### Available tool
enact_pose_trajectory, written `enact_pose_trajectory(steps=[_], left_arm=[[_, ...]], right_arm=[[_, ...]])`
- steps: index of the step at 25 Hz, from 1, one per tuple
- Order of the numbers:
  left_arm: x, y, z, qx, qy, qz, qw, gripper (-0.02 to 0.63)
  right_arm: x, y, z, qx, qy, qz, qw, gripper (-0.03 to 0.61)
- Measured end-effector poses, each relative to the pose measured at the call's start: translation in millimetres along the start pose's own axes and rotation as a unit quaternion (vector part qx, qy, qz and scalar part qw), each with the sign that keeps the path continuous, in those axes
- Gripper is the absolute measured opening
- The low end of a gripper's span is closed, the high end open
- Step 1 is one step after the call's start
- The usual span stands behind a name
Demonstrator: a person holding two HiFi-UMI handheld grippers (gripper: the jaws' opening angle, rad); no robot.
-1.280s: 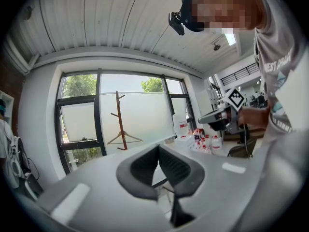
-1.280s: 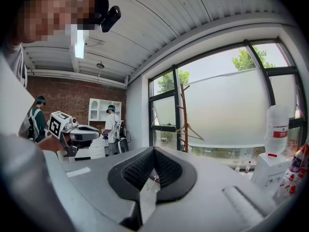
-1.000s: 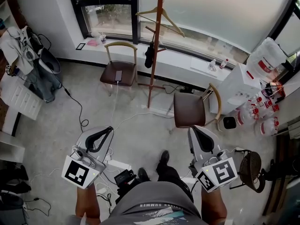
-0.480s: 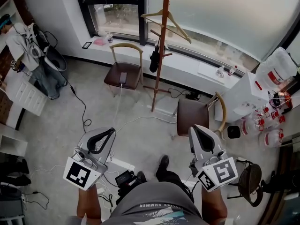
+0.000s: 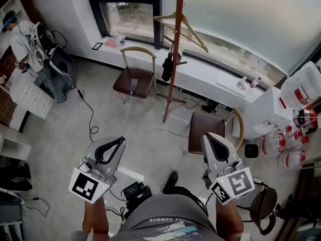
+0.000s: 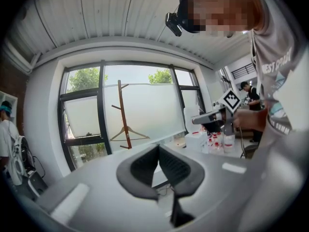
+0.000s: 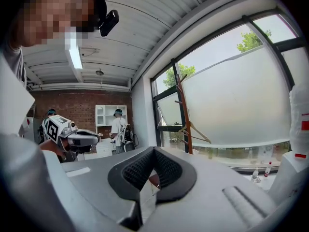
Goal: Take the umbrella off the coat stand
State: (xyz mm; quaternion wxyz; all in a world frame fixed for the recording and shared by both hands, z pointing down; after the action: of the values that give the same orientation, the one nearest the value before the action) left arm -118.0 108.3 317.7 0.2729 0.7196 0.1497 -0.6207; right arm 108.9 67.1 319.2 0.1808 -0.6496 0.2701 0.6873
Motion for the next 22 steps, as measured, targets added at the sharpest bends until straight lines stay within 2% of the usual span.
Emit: enact_pose_trajectory(steps=[11, 16, 22], left_arm=[[17, 49, -14, 0.033, 0.01, 0.005, 0.9994, 0.002], [19, 67, -21, 0.028, 0.014, 0.017, 0.9994, 0.002], [18, 89, -9, 0.011, 0.012, 0.018, 0.9997, 0.002]], right_arm=[[0, 18, -59, 0.036, 0.002, -0.013, 0.999, 0.0], [-4, 22, -77, 0.038, 0.01, -0.011, 0.999, 0.0], [-9, 34, -87, 0.026, 0.012, -0.003, 1.0, 0.0]])
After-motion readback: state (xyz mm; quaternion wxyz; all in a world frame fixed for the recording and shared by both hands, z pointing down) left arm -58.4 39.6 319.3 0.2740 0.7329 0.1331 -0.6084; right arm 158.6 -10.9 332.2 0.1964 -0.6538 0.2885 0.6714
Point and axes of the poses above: the fingertips, and each gripper's own axes: y forward along the fingers, z to its left, x out of its top, the point moved 1 cm from there along -y, backward along the fingers, and after that the axes turned 6 degrees about -y, right-handed, at the moved point
